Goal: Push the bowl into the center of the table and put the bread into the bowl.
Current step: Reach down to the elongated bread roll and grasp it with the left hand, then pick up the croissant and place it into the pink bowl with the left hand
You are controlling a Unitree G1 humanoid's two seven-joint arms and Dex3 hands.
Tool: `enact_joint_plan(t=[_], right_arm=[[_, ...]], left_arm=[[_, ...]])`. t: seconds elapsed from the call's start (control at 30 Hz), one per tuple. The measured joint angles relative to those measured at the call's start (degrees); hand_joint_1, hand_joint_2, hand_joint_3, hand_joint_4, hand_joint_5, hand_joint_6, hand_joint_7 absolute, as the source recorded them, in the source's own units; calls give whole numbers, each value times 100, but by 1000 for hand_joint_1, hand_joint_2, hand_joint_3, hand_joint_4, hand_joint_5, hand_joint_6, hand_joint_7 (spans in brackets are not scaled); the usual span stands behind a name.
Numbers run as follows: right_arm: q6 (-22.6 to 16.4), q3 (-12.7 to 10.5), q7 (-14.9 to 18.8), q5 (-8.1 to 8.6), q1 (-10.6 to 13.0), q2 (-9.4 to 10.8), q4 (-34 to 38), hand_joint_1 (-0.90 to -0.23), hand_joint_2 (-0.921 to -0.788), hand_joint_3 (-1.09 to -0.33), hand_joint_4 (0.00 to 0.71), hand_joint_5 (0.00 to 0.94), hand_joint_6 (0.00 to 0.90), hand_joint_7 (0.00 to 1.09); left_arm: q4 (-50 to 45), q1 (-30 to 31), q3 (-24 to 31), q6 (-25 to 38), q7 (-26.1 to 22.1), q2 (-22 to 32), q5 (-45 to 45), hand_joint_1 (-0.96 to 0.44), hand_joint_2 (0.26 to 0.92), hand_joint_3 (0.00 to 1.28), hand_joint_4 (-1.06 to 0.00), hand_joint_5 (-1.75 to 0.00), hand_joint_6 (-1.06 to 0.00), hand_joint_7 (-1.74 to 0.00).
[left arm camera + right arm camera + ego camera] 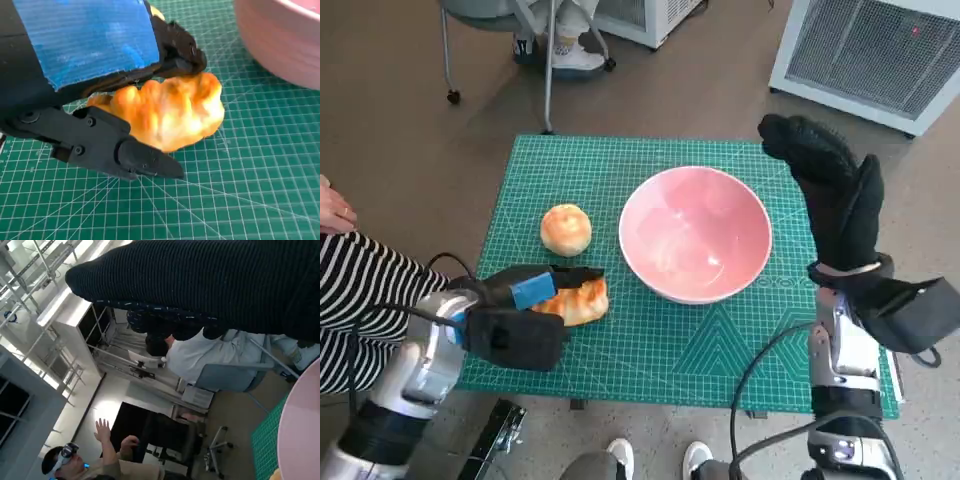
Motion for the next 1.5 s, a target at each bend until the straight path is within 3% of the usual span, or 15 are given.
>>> enact_joint_plan(t=[0.03, 0.13, 0.23, 0.3, 0.77, 1.13, 1.5], right_arm=[[0, 1, -1, 0, 2, 2, 0, -688, -921, -693, 167, 0, 110, 332], [0, 1, -2, 0, 7, 4, 0, -684, -921, -693, 167, 0, 109, 333], [0, 0, -2, 0, 7, 4, 0, -683, -921, -693, 166, 0, 108, 335], [0, -1, -2, 0, 8, 5, 0, -682, -921, -693, 166, 0, 108, 336], [0, -3, -2, 2, 10, 23, 8, -684, -921, -694, 164, 0, 103, 343], [0, -27, 0, 7, 9, 20, 41, -681, -921, -693, 165, 0, 101, 349], [0, -78, 27, 67, 9, 0, 101, -681, -921, -692, 167, 1, 103, 354]], left_arm=[[-18, 12, 20, 2, 60, -16, 0, 207, 905, 55, -666, -655, -737, -117], [-65, 79, 76, -39, 257, -68, -2, 71, 916, 94, -681, -1049, -597, -828], [-75, 150, 114, -150, 478, -107, -1, 26, 919, 102, -687, -1162, -560, -1069], [-75, 190, 132, -223, 589, -110, -1, 15, 920, 102, -688, -1188, -556, -1127], [-71, 253, 247, -430, 656, -108, -166, 4, 920, 82, -699, -1205, -586, -1150], [-474, 276, 537, -425, 477, -104, -484, 4, 920, 32, -779, -1095, -615, -1141], [-859, -347, 874, -212, 423, -331, -918, 4, 917, 9, -831, -1039, -629, -1131]])
